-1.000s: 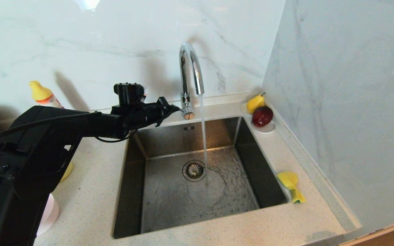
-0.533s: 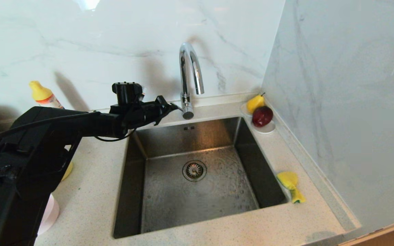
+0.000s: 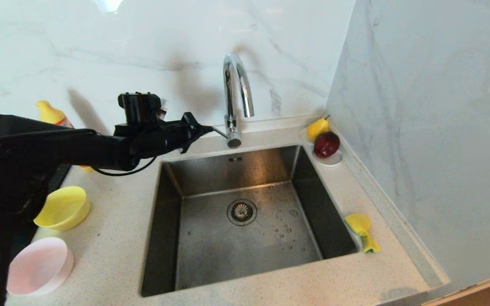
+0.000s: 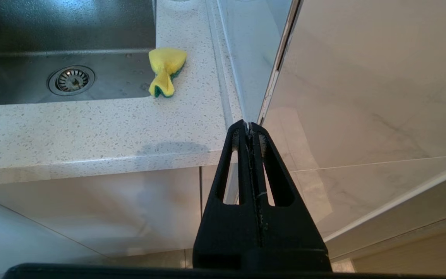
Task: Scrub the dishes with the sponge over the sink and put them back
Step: Turn off the faucet, then place the bowl on the bowl
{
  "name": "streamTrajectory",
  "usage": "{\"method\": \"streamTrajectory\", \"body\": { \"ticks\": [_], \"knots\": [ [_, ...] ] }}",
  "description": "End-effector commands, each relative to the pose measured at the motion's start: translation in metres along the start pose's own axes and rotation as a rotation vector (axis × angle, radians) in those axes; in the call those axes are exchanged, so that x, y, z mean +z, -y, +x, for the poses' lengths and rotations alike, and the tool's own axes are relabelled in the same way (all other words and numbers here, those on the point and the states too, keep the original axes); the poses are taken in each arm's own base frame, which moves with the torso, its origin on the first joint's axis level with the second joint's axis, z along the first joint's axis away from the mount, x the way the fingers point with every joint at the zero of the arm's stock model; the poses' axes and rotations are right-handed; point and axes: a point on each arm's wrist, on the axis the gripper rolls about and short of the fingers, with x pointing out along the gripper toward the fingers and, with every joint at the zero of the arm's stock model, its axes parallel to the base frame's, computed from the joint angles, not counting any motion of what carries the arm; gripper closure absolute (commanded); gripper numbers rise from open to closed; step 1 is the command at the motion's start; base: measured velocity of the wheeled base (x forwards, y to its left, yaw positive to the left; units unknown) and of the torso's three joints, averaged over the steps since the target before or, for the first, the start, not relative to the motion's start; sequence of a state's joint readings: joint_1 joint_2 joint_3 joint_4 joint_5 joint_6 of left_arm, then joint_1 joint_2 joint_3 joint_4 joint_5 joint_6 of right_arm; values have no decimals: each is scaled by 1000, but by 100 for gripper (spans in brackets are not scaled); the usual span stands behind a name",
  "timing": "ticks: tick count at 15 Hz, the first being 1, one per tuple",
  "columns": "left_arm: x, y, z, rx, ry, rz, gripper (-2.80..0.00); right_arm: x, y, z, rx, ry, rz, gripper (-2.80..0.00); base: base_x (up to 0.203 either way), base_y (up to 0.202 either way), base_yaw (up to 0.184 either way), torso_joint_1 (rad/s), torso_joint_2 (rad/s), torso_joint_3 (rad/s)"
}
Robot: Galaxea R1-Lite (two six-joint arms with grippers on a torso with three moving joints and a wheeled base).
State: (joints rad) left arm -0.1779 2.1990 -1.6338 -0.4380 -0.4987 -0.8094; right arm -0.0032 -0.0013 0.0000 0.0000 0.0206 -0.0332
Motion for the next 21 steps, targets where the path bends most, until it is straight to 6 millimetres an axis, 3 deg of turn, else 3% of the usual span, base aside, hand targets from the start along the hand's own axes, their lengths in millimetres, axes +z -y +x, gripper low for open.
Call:
{"method": "streamTrajectory", "body": {
  "ticks": [1, 4, 8, 11, 14, 18, 19, 21],
  "knots": [
    [15, 53, -48, -46, 50, 83, 0, 0, 0, 0, 1, -1, -1, 0, 0, 0, 0, 0, 0, 0],
    [17, 80, -93, 181, 99, 183, 0, 0, 0, 0, 1, -1, -1, 0, 0, 0, 0, 0, 0, 0],
    [23, 125, -161, 550, 367, 435, 0, 0, 0, 0, 1, -1, -1, 0, 0, 0, 0, 0, 0, 0],
    [14, 151, -216, 764, 491, 606, 0, 0, 0, 0, 1, -1, -1, 0, 0, 0, 0, 0, 0, 0],
    [-3, 156, -256, 993, 521, 748, 0, 0, 0, 0, 1, -1, -1, 0, 0, 0, 0, 0, 0, 0],
    [8, 128, -277, 1191, 522, 708, 0, 0, 0, 0, 1, -1, -1, 0, 0, 0, 0, 0, 0, 0],
    [5, 114, -283, 1248, 480, 678, 0, 0, 0, 0, 1, -1, -1, 0, 0, 0, 0, 0, 0, 0],
    [-13, 112, -301, 1241, 405, 642, 0, 0, 0, 0, 1, -1, -1, 0, 0, 0, 0, 0, 0, 0]
  ]
}}
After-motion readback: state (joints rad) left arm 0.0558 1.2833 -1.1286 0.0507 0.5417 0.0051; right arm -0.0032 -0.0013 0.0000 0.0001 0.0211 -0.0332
